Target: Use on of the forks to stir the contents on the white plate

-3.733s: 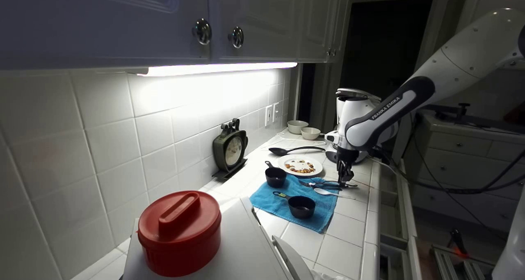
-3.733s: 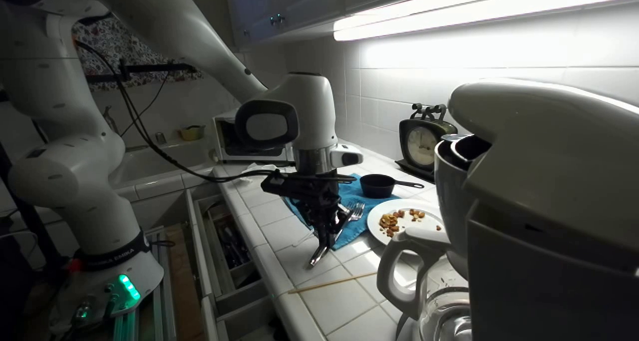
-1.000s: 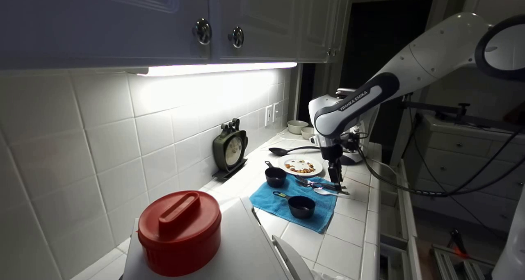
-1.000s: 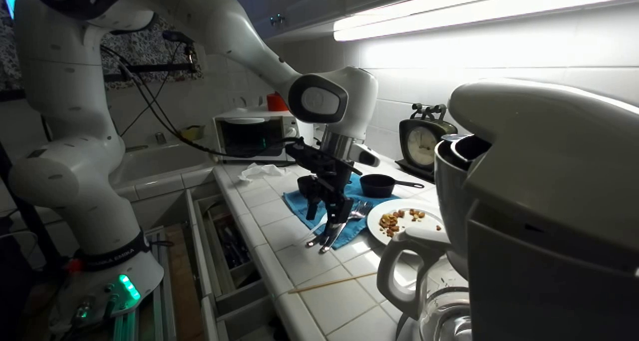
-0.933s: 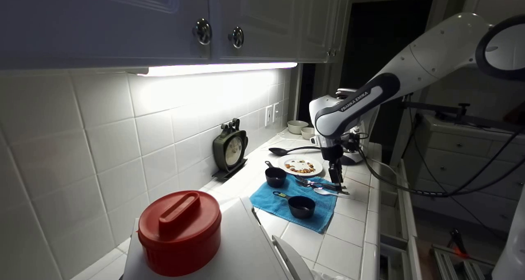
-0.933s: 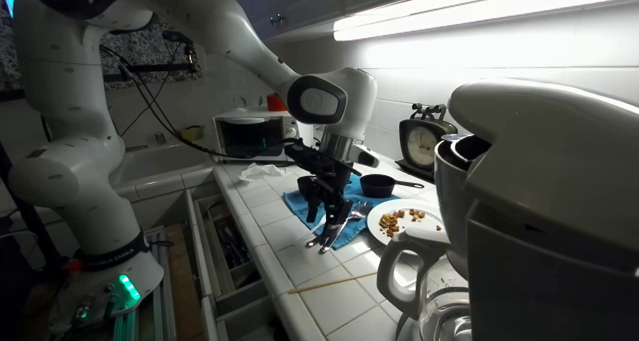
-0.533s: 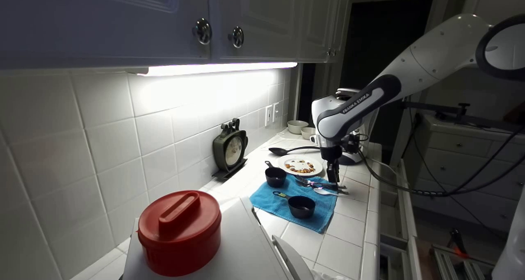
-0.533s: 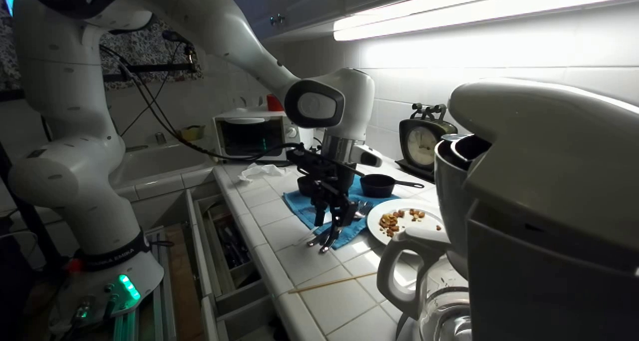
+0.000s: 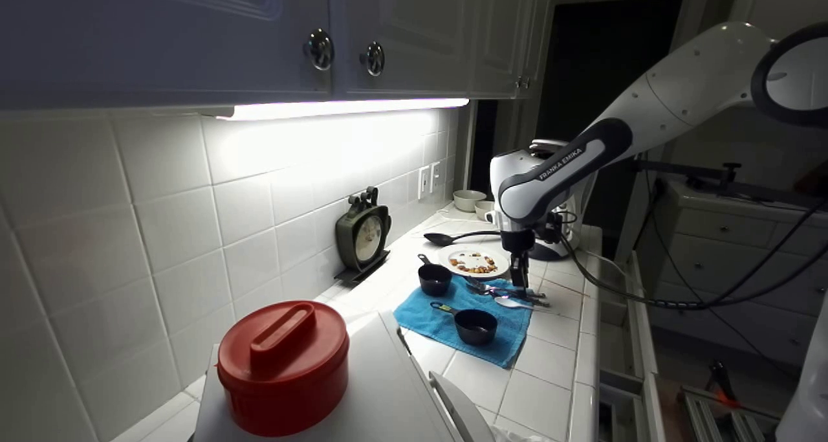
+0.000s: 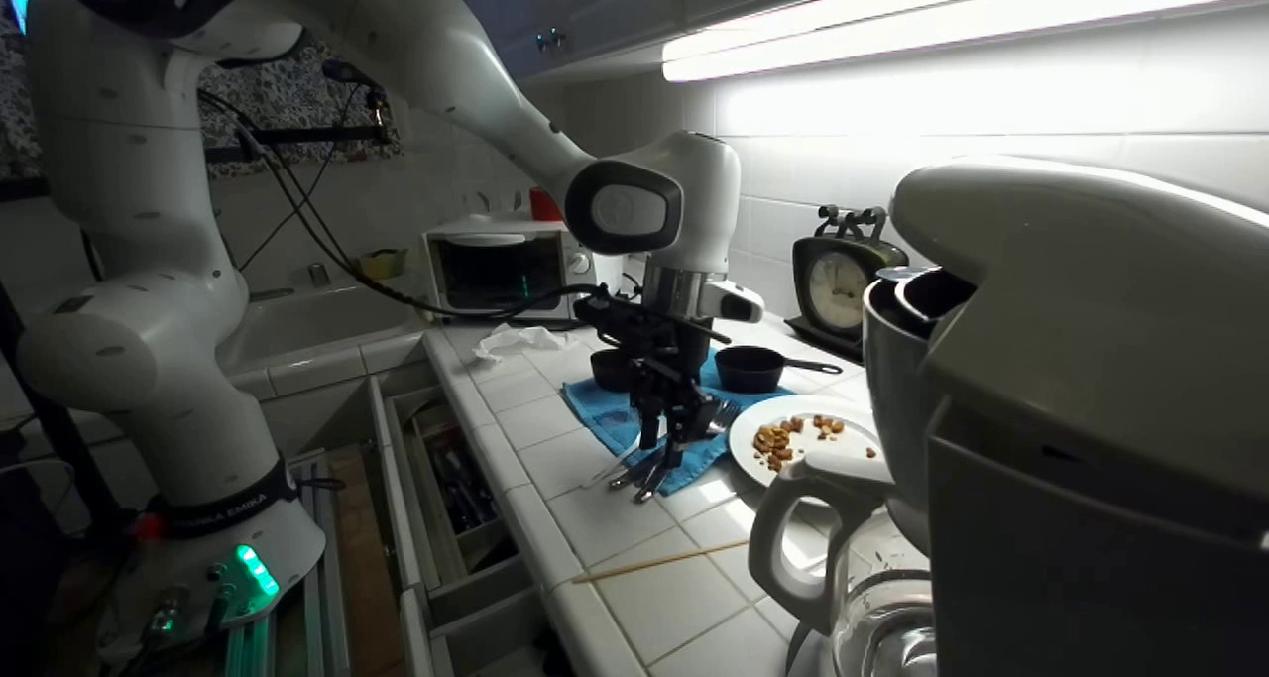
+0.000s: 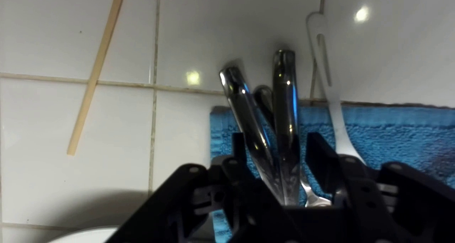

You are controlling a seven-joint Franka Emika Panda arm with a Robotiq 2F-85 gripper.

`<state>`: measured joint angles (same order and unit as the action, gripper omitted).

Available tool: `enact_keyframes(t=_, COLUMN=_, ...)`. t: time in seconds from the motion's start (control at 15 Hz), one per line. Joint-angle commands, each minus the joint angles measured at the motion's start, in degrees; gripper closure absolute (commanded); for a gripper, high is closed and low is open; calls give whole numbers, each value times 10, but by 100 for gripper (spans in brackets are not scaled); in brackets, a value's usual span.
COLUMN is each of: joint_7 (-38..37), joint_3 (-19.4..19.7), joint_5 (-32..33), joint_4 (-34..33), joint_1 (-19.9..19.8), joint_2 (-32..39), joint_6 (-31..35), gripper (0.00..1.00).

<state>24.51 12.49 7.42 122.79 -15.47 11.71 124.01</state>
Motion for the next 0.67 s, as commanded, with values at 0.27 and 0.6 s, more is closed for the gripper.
enact_keyframes(t=0.27, joint_7=-11, joint_3=-8, joint_5=5, joint_4=4, joint_1=4, joint_2=-4, joint_6=7, gripper=55)
enact_keyframes(t=0.6, joint_7=-11, joint_3=-9, joint_5=7, joint_4=2, joint_1=7, joint_2=0, joint_6=7, gripper=65)
